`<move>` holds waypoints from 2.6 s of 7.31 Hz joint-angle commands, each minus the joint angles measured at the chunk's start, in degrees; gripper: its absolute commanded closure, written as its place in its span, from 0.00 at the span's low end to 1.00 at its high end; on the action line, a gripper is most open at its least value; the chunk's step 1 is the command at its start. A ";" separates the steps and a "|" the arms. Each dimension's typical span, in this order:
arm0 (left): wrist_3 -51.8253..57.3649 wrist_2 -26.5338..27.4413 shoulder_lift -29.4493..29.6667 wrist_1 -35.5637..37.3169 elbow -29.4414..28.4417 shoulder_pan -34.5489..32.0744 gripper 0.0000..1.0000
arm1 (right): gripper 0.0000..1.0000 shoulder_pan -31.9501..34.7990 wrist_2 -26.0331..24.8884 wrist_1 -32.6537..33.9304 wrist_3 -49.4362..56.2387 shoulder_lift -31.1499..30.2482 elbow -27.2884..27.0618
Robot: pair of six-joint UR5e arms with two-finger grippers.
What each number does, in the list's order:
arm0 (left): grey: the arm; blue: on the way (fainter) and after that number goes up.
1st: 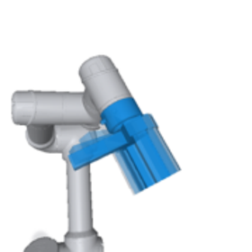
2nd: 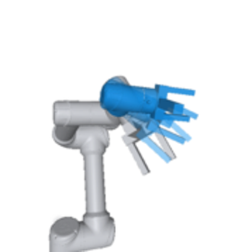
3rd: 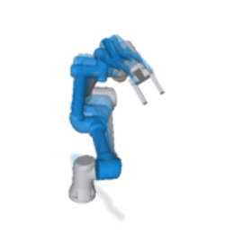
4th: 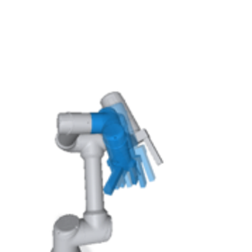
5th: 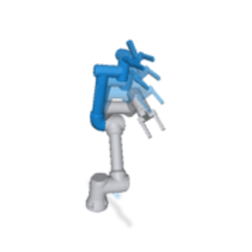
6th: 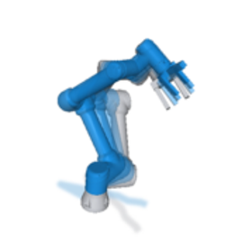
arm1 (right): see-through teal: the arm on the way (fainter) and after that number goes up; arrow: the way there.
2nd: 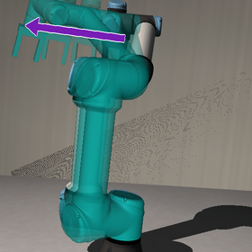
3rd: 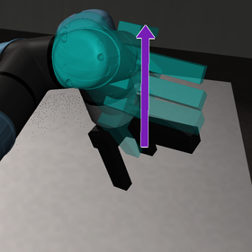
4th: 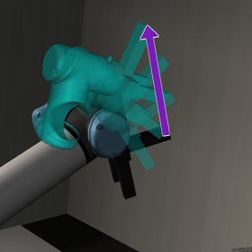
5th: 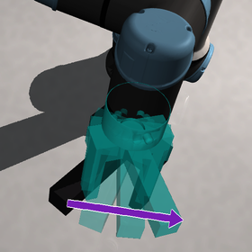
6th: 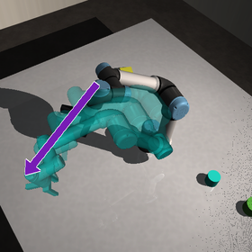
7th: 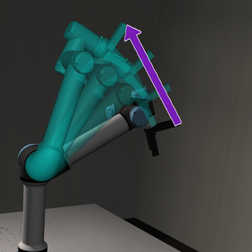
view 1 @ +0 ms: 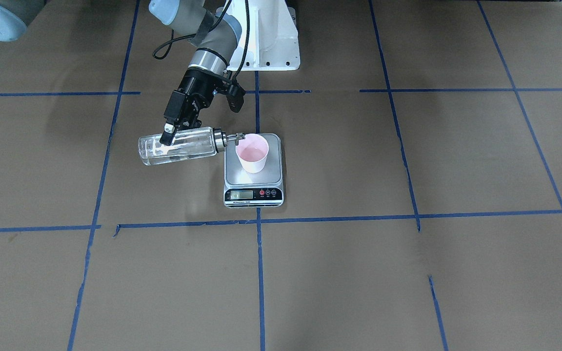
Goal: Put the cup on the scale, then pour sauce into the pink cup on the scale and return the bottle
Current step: 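Tilt the bottle spout down over the pink cup to pour, then tilt the bottle upright and move it back toward its spot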
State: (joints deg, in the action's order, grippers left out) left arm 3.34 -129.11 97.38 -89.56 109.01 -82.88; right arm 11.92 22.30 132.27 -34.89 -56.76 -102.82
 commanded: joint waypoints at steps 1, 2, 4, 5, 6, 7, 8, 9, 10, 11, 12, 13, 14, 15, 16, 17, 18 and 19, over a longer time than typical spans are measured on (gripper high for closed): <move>0.00 0.00 -0.09 0.00 0.06 0.00 0.00 | 1.00 0.12 -0.94 2.80 4.03 0.42 -0.10; 0.00 0.00 -0.09 0.09 0.06 0.00 0.00 | 1.00 0.03 -1.20 2.91 5.61 0.25 -0.10; 0.00 -0.09 -0.61 0.00 0.06 0.00 0.00 | 1.00 0.12 -1.73 3.08 7.11 -0.01 -0.19; 0.00 -0.09 -0.70 0.00 0.06 0.00 0.00 | 1.00 0.12 -1.82 3.26 7.55 -0.10 -0.19; 0.09 -0.09 -0.79 0.00 0.06 0.00 0.00 | 1.00 0.12 -2.17 3.26 8.34 -0.19 -0.19; 0.00 -0.09 -0.88 0.00 0.15 0.00 0.00 | 1.00 0.12 -2.69 3.26 8.52 -0.45 -0.19; 0.00 -0.09 -0.88 0.00 0.15 0.00 0.00 | 1.00 0.12 -2.70 3.26 8.52 -0.37 -0.27; 0.00 -0.09 -1.23 0.00 0.15 0.00 0.00 | 1.00 -0.05 -2.70 3.17 8.52 -0.45 -0.45; 0.00 -0.09 -1.32 0.00 -0.11 0.09 0.00 | 1.00 -0.14 -2.70 3.00 8.44 -0.28 -0.89; 0.00 -0.09 -1.23 -0.09 -0.38 0.17 0.00 | 1.00 0.03 -2.70 3.00 8.43 -0.45 -2.89; 0.00 -0.09 -1.23 -0.09 -0.38 0.18 0.00 | 1.00 0.12 -2.61 2.91 7.83 -0.72 -3.43; -0.09 -0.09 -1.23 -0.09 -0.20 0.18 0.00 | 1.00 0.12 -2.44 2.39 7.21 -0.63 -4.74; -0.17 -0.09 -1.23 -0.09 -0.12 0.18 0.00 | 1.00 0.03 -2.00 2.29 4.42 -0.89 -6.85; -0.26 -0.09 -1.14 -0.09 -0.03 0.18 0.00 | 1.00 -0.23 0.70 1.16 -4.66 -0.72 -7.30; -0.35 -0.09 -1.14 -0.09 0.06 0.18 0.00 | 1.00 -0.93 1.77 -5.55 -9.88 -0.89 -7.05; -0.35 -0.09 -1.14 -0.09 0.15 0.18 0.00 | 1.00 -1.28 2.91 -14.67 -10.20 -2.03 -6.78; -0.35 0.00 -1.14 -0.18 0.15 0.18 0.00 | 1.00 -1.20 5.62 -22.50 -11.24 -3.69 -6.87; -0.35 -0.09 -1.14 -0.09 0.15 0.18 0.00 | 1.00 -1.11 8.70 -27.19 -14.73 -3.88 -6.95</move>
State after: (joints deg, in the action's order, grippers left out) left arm 2.99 -129.16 96.24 -89.69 109.14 -82.70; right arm 10.80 27.63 112.42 -46.32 -59.83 -109.71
